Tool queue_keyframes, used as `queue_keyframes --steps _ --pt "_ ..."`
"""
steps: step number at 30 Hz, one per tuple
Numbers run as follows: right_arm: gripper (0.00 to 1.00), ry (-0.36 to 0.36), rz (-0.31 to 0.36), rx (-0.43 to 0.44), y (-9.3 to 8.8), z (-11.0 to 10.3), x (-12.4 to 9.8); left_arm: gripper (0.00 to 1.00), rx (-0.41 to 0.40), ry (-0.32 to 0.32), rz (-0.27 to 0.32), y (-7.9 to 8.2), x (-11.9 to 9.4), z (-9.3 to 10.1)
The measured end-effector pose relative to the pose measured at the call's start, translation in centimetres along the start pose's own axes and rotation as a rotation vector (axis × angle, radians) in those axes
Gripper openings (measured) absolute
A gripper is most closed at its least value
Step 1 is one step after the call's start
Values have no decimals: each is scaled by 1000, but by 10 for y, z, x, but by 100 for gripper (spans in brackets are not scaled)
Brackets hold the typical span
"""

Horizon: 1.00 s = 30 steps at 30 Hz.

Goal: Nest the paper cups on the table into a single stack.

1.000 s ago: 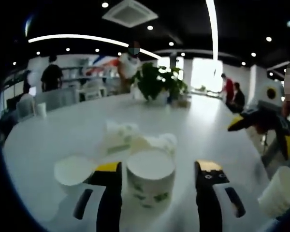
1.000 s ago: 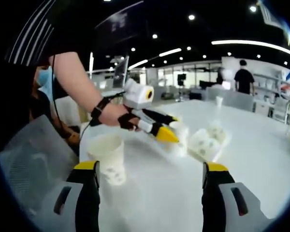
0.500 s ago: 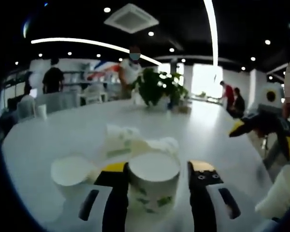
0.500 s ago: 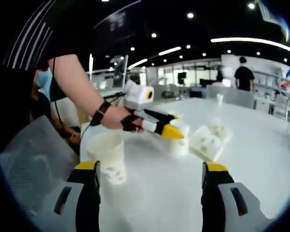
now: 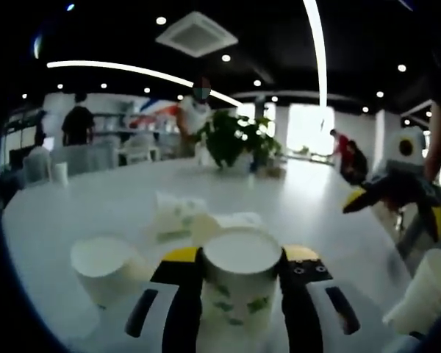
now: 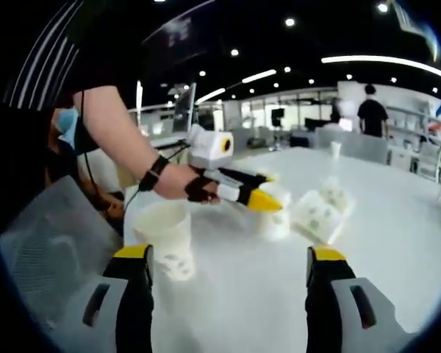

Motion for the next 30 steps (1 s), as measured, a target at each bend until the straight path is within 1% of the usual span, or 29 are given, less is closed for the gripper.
queue_keyframes --steps 5,10,19,30 --pt "84 -2 -4 -2 0 0 0 39 -3 -5 -2 0 -2 1" --pt "84 -1 -1 -3 1 0 1 39 -5 -5 9 2 -5 1" --pt "84 -2 0 -14 5 -1 3 39 3 0 37 17 -11 3" --pt "83 0 11 -37 23 0 4 39 11 -5 45 36 -20 13"
Point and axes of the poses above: the point that each gripper's makers call its tool centre point, and the gripper's own axes: x roughly forward along the fingers, z roughly to its right, y roughly out of its top, the point moved 9 cm from there along -x, roughly backward along the fingers, and after that the axes turned 9 degrees about z, right-handed, at the moved point
